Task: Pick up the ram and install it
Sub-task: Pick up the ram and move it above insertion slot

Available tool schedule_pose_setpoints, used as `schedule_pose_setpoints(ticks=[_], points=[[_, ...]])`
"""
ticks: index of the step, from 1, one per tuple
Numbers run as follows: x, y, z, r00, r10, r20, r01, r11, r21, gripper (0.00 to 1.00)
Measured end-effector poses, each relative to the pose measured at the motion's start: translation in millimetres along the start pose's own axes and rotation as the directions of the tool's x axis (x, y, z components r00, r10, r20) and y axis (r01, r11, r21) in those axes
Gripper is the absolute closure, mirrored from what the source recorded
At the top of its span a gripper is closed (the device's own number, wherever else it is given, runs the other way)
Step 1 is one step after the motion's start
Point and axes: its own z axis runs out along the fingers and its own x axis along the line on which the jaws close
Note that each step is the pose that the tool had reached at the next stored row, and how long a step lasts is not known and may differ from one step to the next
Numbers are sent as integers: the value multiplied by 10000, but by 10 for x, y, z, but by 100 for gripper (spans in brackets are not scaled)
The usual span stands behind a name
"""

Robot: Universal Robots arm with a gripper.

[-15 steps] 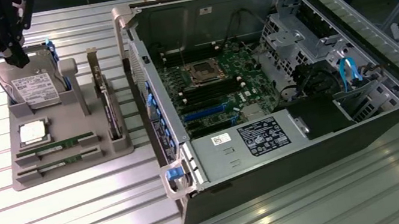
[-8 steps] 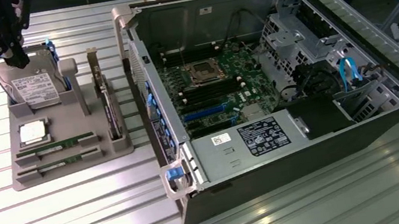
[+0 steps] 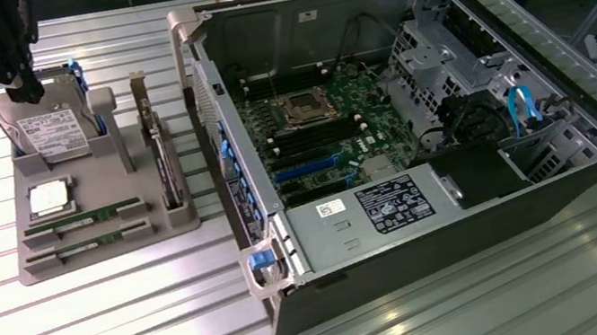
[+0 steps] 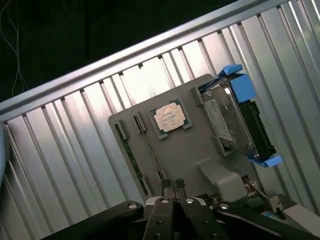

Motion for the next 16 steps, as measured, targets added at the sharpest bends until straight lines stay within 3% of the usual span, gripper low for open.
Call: schedule_pose_setpoints(ticks=[3, 7, 12, 14, 15, 16], points=[[0, 0, 3, 9985, -544, -21, 544, 9985, 4, 90], [0, 0, 8, 9915, -1297, -51, 1297, 9916, 8, 90], [0, -1, 14, 9695, -2447, -98, 2447, 9696, 8, 90], [0, -1, 17, 9575, -2882, -115, 2882, 9576, 7, 90], [0, -1, 18, 9457, -3249, -130, 3249, 9458, 5, 90], [0, -1, 18, 9442, -3292, -132, 3292, 9442, 5, 90]])
